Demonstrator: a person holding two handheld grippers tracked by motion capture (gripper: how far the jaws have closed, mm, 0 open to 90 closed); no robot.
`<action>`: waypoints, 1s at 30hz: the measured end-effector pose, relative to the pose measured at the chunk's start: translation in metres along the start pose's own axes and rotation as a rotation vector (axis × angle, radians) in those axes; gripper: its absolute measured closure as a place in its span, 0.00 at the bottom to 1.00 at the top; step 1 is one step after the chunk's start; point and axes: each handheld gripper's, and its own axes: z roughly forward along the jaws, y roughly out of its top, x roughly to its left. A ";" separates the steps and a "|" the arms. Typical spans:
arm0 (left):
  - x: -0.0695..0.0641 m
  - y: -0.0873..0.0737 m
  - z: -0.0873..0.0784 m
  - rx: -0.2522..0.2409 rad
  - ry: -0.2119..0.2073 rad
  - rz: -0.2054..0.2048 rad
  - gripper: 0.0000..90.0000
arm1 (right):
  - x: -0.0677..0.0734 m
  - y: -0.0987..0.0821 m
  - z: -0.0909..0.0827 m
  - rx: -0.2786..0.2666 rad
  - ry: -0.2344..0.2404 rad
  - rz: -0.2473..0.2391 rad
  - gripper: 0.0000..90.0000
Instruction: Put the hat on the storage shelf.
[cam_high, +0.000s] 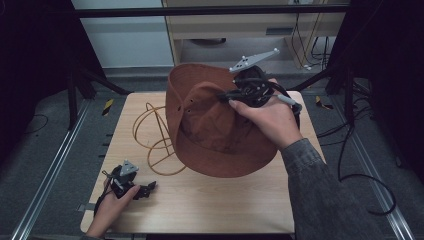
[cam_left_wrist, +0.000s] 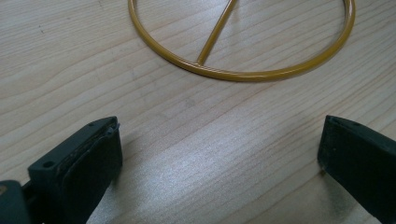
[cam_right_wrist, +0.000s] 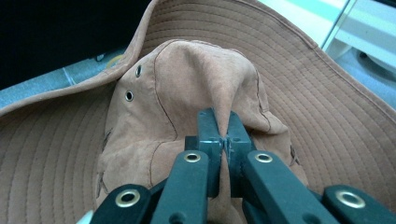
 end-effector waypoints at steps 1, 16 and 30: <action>0.000 0.000 0.000 0.000 0.001 0.002 0.00 | 0.003 0.003 0.002 -0.010 0.004 -0.002 0.99; 0.000 0.000 0.000 0.004 -0.002 0.002 0.00 | 0.025 0.025 0.019 -0.074 0.041 -0.013 0.99; 0.000 0.000 0.000 0.004 -0.003 0.004 0.00 | 0.034 0.040 0.043 -0.094 0.057 -0.016 0.99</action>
